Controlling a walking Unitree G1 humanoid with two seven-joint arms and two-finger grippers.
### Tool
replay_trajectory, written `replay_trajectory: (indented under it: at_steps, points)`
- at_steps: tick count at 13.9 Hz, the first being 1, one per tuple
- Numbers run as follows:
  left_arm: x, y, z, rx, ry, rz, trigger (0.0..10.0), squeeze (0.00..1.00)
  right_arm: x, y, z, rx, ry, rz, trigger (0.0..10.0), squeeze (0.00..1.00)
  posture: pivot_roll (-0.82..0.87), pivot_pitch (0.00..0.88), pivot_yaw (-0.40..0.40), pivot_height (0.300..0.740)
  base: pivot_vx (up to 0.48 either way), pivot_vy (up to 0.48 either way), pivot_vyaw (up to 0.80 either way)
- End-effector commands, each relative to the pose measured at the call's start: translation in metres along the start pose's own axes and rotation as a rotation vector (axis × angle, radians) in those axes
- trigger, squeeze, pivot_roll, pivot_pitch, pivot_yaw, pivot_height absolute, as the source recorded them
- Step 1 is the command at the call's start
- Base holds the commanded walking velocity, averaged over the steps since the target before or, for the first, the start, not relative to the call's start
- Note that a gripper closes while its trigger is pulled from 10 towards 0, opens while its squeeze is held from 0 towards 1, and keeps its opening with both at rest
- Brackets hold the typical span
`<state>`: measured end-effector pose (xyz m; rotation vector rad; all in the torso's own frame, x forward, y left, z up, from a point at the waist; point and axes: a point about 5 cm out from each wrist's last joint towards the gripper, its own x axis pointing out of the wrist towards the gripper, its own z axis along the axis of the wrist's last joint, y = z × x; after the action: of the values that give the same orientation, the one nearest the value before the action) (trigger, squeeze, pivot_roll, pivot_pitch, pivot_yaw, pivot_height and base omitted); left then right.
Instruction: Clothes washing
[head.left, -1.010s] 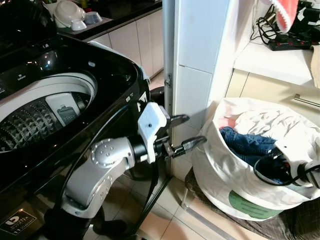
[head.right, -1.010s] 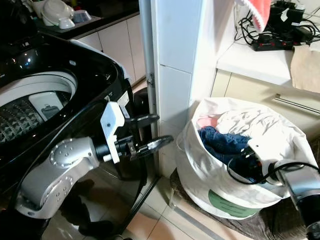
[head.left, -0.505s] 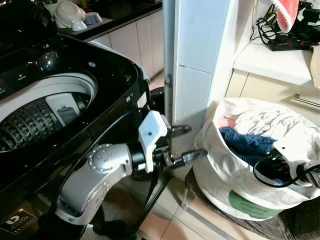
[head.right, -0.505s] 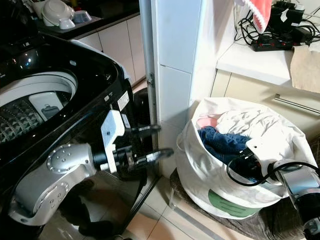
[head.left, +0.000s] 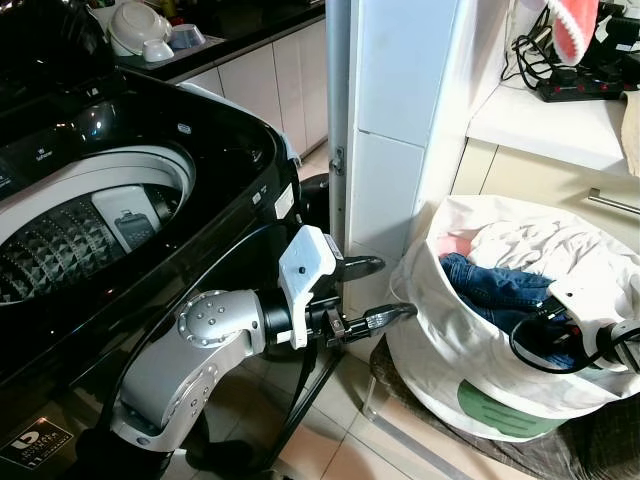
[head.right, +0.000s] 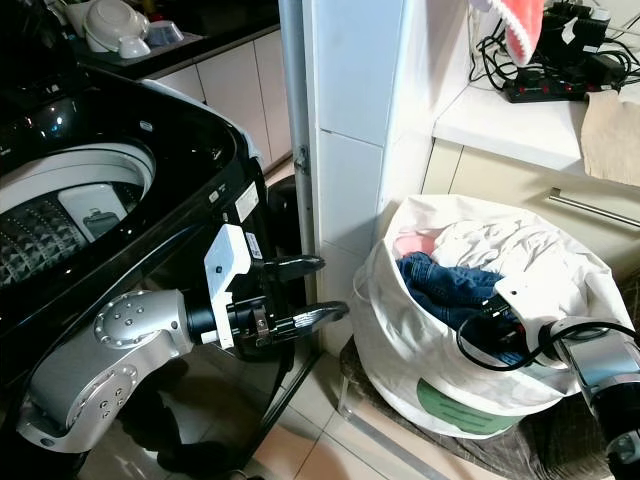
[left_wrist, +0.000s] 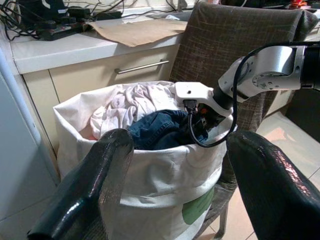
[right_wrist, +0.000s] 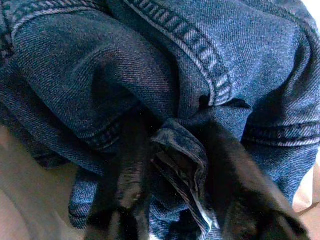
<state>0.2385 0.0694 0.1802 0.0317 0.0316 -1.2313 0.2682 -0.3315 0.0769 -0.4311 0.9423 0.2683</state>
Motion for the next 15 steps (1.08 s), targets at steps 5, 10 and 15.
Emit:
replay_trajectory:
  at_steps: [5, 10, 15]
  points:
    - [-0.002, -0.001, 0.002, 0.026, 0.017, -0.009, 10.0, 0.00, -0.005, -0.008, 0.011, 0.012, -0.041, -0.014, 0.0, 0.00, -0.08, 0.000, 0.075, 0.740, 0.000, 0.000, 0.00]
    - [-0.003, 0.003, 0.005, 0.044, -0.003, 0.032, 10.0, 0.00, -0.031, -0.028, 0.033, 0.012, -0.126, -0.043, 0.0, 0.00, -0.08, 0.000, 0.072, 0.740, 0.000, 0.000, 0.00]
    - [-0.005, 0.039, 0.050, 0.186, -0.217, 0.315, 10.0, 0.00, -0.140, -0.070, 0.129, -0.016, -0.612, -0.182, 0.0, 0.00, -0.08, 0.000, 0.069, 0.740, 0.000, 0.000, 0.00]
